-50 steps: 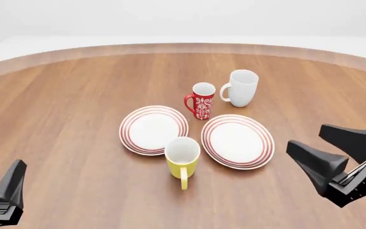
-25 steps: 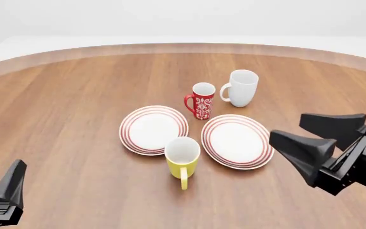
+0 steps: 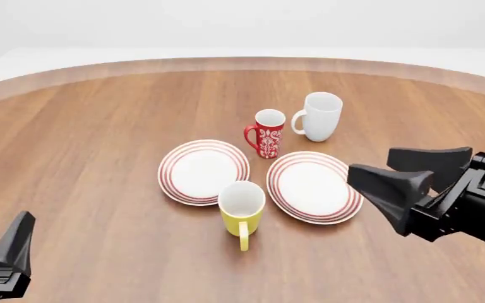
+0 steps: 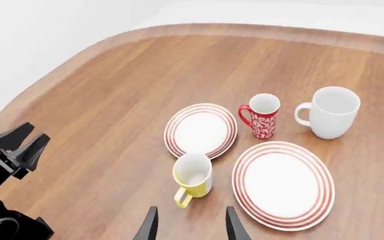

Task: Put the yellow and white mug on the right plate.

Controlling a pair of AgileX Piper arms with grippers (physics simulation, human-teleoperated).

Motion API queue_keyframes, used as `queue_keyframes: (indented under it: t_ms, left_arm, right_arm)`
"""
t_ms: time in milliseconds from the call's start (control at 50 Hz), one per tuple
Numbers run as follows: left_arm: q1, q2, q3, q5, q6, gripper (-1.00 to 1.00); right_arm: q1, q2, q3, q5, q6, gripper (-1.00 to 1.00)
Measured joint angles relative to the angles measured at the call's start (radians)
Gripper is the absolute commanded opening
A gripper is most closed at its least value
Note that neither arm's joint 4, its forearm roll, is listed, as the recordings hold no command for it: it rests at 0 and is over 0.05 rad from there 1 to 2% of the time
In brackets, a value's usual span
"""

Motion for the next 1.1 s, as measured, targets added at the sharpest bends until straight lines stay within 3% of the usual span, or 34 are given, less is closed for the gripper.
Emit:
queue_keyframes:
  t_ms: [340, 620, 1100]
  left_arm:
    - [0.000, 0.000, 0.000, 0.000, 0.000, 1.00]
    - [0.000, 0.000, 0.000, 0.000, 0.000, 1.00]
    - [0.000, 0.000, 0.000, 0.000, 0.000, 1.00]
  right_arm:
    - [-0.009, 0.108, -0.102, 0.062, 0.061, 1.00]
    - [-0.011, 0.243, -0.160, 0.072, 0.061, 1.00]
    - [0.023, 0.417, -0.163, 0.022, 0.119, 1.00]
